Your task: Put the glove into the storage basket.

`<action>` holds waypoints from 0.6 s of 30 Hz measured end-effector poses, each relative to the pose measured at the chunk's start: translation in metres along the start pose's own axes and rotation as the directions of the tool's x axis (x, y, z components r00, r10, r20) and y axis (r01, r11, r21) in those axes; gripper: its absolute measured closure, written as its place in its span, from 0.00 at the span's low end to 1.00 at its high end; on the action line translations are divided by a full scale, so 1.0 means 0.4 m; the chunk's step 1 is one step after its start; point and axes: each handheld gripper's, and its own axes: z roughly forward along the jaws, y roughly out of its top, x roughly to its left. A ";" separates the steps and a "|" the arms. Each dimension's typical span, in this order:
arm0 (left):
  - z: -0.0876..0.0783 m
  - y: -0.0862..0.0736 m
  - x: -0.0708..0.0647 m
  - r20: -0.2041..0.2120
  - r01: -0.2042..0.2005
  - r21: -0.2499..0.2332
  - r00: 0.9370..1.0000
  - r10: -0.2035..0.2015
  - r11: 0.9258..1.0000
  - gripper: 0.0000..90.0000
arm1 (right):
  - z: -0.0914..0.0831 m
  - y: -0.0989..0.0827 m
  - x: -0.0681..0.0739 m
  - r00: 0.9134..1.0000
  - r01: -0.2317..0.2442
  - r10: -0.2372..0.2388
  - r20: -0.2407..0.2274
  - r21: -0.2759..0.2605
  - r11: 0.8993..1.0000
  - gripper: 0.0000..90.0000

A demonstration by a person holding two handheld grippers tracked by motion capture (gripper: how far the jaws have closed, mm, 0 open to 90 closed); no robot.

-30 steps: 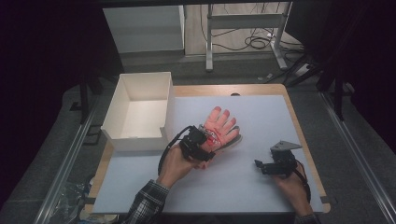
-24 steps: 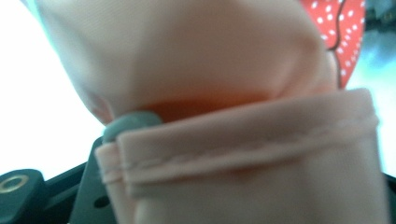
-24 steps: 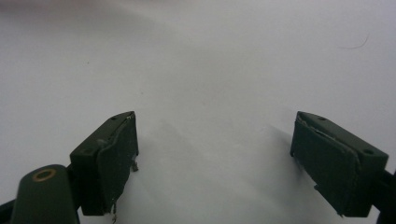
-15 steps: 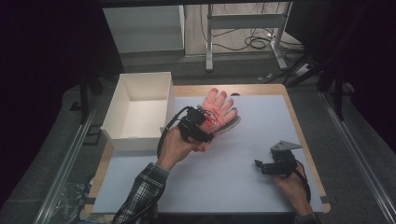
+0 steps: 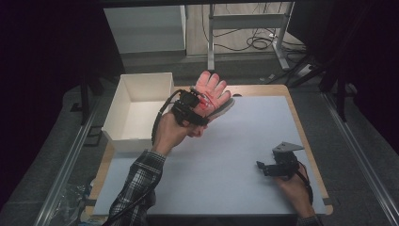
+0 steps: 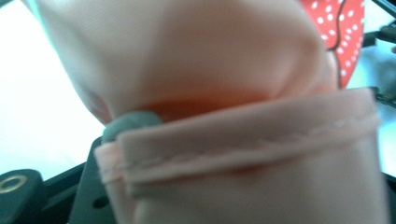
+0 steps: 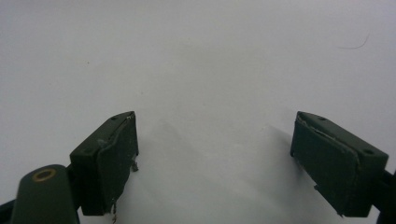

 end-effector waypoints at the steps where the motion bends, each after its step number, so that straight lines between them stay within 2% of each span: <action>1: -0.006 0.003 0.006 -0.006 0.006 -0.002 1.000 -0.006 1.000 0.51 | 0.000 0.000 0.000 1.000 0.000 0.000 0.000 0.000 1.000 0.17; 11: -0.076 0.020 0.070 -0.071 0.058 -0.028 0.996 -0.060 0.998 0.51 | 0.000 0.000 0.000 1.000 0.000 0.000 0.000 0.000 1.000 0.17; 14: -0.093 0.018 0.091 -0.091 0.076 -0.032 0.993 -0.079 0.997 0.51 | 0.000 0.000 0.000 1.000 0.000 0.000 0.000 0.000 1.000 0.17; 18: -0.118 0.010 0.125 -0.122 0.109 -0.046 0.986 -0.114 0.993 0.51 | 0.000 0.000 0.000 1.000 0.000 0.000 0.000 0.000 1.000 0.17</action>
